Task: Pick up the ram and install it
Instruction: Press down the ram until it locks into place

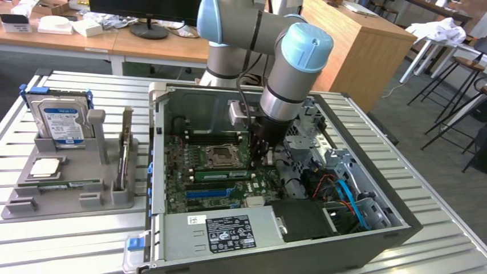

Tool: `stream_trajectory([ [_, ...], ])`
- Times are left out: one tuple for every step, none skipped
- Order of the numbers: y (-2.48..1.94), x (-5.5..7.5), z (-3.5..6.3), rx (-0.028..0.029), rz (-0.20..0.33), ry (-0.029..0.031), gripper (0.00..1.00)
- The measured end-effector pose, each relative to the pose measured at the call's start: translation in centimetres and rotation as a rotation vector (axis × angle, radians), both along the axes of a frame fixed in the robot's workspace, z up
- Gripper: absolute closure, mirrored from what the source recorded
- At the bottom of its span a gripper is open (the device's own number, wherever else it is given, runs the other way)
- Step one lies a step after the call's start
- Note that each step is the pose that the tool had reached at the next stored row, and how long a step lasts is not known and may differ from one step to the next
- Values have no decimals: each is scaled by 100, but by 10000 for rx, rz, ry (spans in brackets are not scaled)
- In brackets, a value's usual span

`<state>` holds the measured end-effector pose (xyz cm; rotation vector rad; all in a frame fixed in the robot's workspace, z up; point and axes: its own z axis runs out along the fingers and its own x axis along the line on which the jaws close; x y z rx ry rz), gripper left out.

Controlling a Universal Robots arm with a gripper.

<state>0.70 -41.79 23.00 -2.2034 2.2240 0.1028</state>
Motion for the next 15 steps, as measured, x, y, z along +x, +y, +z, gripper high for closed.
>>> stream_trajectory([
  [0, 0, -4, -2, 0, 1, 90],
  [0, 0, -8, -2, 0, 1, 90],
  [-1, 0, -12, -3, 0, 1, 90],
  [0, 0, -16, -3, 0, 1, 90],
  [0, 0, -20, -2, 0, 1, 90],
  [0, 0, -25, -2, 0, 1, 90],
  [-1, 0, -26, -4, 0, 1, 90],
  [-1, 0, -26, -4, 0, 1, 90],
  [-1, 0, -26, -5, 0, 2, 90],
  [-1, 0, -26, -4, 0, 1, 90],
  [0, 0, -29, -2, 0, 1, 90],
  [0, 0, -34, 2, 0, -1, 90],
  [0, 0, -39, 1, 0, 0, 90],
  [0, 0, -42, -2, 0, 1, 90],
  [0, 0, -46, -2, 0, 1, 90],
])
